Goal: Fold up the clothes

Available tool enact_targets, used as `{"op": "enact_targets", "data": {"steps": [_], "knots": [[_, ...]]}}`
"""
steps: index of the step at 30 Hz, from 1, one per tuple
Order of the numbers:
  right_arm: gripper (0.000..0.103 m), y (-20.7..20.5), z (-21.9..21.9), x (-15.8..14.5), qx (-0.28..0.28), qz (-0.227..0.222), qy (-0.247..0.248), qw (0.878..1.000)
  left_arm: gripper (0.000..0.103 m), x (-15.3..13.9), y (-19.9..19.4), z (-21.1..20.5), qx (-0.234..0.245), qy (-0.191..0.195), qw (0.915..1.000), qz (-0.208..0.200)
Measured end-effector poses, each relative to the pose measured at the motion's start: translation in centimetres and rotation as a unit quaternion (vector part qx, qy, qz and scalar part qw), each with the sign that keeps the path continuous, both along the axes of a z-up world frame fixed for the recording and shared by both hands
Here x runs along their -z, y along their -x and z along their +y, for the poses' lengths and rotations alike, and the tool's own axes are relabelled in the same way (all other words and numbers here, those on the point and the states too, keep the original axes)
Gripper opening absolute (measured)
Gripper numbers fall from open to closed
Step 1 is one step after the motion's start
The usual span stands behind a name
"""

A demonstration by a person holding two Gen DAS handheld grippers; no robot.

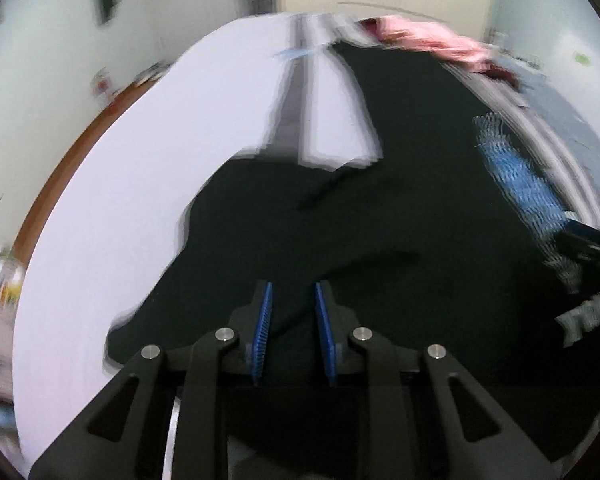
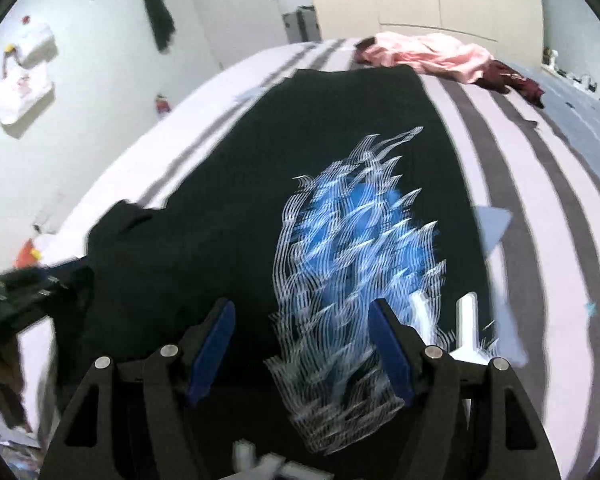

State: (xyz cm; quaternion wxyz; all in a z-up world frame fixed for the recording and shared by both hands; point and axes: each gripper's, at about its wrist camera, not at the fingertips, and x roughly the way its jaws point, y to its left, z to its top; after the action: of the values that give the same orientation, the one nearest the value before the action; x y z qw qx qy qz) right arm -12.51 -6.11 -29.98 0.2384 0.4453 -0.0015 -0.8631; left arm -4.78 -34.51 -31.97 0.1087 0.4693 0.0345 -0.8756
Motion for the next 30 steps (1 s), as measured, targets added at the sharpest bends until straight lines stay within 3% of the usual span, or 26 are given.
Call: {"op": "enact_targets", "data": {"steps": [2, 7, 10, 13, 15, 19, 23, 29, 30], "knots": [[0.066, -1.6, 0.0, 0.3, -0.016, -0.001, 0.006, 1.0, 0.02, 1.0, -1.7, -2.0, -0.049, 0.004, 0.9988, 0.0], [0.066, -5.3, 2.3, 1.8, -0.055, 0.011, -0.019, 0.998, 0.02, 0.0, -2.7, -2.1, -0.082, 0.012, 0.9965, 0.006], [0.066, -6.9, 3.9, 2.2, -0.074, 0.025, -0.032, 0.996, 0.02, -0.8, -3.6, -2.7, -0.129, -0.005, 0.9916, 0.013], [0.066, -8.2, 5.1, 2.3, -0.084, 0.033, -0.038, 0.995, 0.02, -1.8, -3.5, -2.8, -0.146, 0.011, 0.9891, 0.017], [0.066, -9.0, 5.9, 2.2, -0.088, 0.034, -0.039, 0.995, 0.02, -2.5, -3.1, -2.3, -0.136, 0.018, 0.9903, 0.022], [0.066, -9.9, 6.8, 1.2, -0.086, 0.028, -0.046, 0.995, 0.02, -3.5, 0.4, 0.3, -0.053, 0.012, 0.9976, 0.043], [0.066, -9.8, 7.3, -0.9, -0.063, 0.031, -0.022, 0.997, 0.021, -2.9, 5.3, 1.5, 0.011, -0.01, 0.9986, 0.052], [0.066, -7.0, 5.7, -2.6, -0.04, 0.045, 0.008, 0.998, 0.022, 1.1, 10.1, -1.5, 0.0, -0.014, 0.9998, 0.013], [0.066, -6.3, 5.3, -2.6, -0.038, 0.049, 0.009, 0.998, 0.027, 1.7, 10.0, -2.5, -0.008, -0.014, 0.9998, 0.014]]}}
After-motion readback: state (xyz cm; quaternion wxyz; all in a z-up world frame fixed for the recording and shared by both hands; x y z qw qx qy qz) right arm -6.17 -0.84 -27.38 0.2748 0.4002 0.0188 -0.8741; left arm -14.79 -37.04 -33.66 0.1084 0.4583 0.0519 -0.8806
